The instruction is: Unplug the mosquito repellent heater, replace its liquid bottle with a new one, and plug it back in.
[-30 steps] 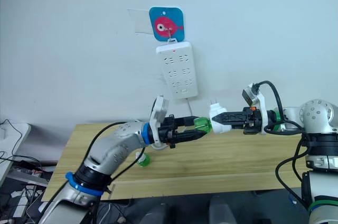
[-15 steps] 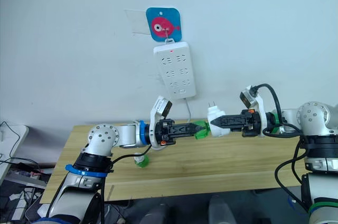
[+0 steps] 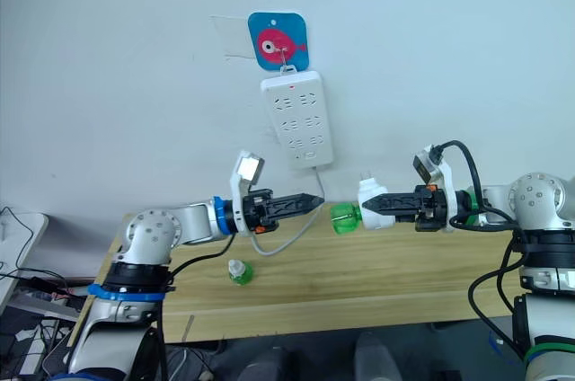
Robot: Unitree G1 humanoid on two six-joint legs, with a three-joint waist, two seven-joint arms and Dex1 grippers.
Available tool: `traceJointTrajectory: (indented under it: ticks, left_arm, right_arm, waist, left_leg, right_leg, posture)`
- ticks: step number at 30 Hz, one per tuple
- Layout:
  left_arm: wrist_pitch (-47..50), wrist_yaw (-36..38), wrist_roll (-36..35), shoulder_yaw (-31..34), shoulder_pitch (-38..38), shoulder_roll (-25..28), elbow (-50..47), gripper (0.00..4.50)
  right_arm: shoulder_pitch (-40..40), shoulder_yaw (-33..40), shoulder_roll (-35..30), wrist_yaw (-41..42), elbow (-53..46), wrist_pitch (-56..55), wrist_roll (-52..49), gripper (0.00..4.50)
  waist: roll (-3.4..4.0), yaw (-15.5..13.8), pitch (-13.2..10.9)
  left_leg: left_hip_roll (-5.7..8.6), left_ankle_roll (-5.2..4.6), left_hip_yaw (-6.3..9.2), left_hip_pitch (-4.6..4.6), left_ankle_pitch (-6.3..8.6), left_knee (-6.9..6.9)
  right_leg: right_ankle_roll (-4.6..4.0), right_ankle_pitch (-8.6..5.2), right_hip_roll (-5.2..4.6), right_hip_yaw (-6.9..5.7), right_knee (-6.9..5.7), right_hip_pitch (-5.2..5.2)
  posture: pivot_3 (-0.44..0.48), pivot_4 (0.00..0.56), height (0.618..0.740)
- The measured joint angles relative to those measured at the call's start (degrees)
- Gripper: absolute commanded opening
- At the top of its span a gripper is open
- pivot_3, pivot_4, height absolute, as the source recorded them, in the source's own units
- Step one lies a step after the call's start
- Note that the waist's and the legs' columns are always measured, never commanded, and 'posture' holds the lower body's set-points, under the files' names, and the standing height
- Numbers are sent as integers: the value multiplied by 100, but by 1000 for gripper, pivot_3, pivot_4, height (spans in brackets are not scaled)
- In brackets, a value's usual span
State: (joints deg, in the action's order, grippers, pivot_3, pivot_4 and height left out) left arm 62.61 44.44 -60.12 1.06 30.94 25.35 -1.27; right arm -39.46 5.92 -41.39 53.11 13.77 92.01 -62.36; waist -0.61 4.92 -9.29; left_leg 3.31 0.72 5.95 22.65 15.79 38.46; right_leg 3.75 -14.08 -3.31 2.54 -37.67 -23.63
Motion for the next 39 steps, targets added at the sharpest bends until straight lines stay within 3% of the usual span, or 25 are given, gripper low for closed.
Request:
traceJointTrajectory:
  ticks: [7,11,14,21,23,31,39]
  left_arm:
    - [-2668,1002,2133,-997,-675,455,-1359,4464]
    - [-4584,1358,3474,-1493,-1095,498,-1349,4464]
    - [-6786,1080,4702,-1591,-1140,160,-774,4464]
    - [-10268,328,6392,-1691,-922,-149,514,4464]
    - [-10881,85,6740,-1711,-843,-205,790,4464]
    - [-11681,-864,7702,-1710,-406,-372,1515,4464]
    - [-11820,-1309,7958,-1775,-271,-383,1744,4464]
  right_arm:
    - [-59,38,117,-27,140,1,89,2994]
    - [-65,90,123,-28,174,2,91,2994]
    - [-69,91,140,-30,180,3,88,2994]
    - [-71,90,142,-50,179,3,36,2994]
    - [-71,89,141,-59,179,3,24,2994]
    - [-72,83,141,-143,161,3,-208,2994]
    - [-64,83,138,-305,111,3,-425,2994]
  waist:
    - [1,-30,0]
    - [2,-42,-1]
    - [2,-82,-1]
    - [2,-171,-1]
    - [2,-174,-1]
    - [2,-161,-1]
    - [2,-157,-1]
  left_leg:
    - [3,0,-12,-1,0,-10]
    - [1,0,-12,-1,0,-25]
    - [-1,-1,-13,-1,0,-29]
    - [4,-2,-13,3,0,-31]
    - [5,-2,-13,4,0,-31]
    - [4,-5,-11,3,-1,-29]
    - [4,-5,-9,3,-2,-29]
  right_leg:
    - [-7,4,-7,6,14,2]
    - [-14,9,-9,4,35,3]
    - [-19,18,-13,0,54,8]
    - [-15,20,-21,-5,59,7]
    - [-13,21,-22,-5,58,7]
    - [-8,23,-17,-10,50,7]
    - [-8,23,-17,-11,50,7]
  posture:
    - [-110,170,740]
    - [-109,170,740]
    - [-111,170,740]
    - [-118,173,740]
    - [-118,173,740]
    - [-123,174,740]
    - [-135,173,740]
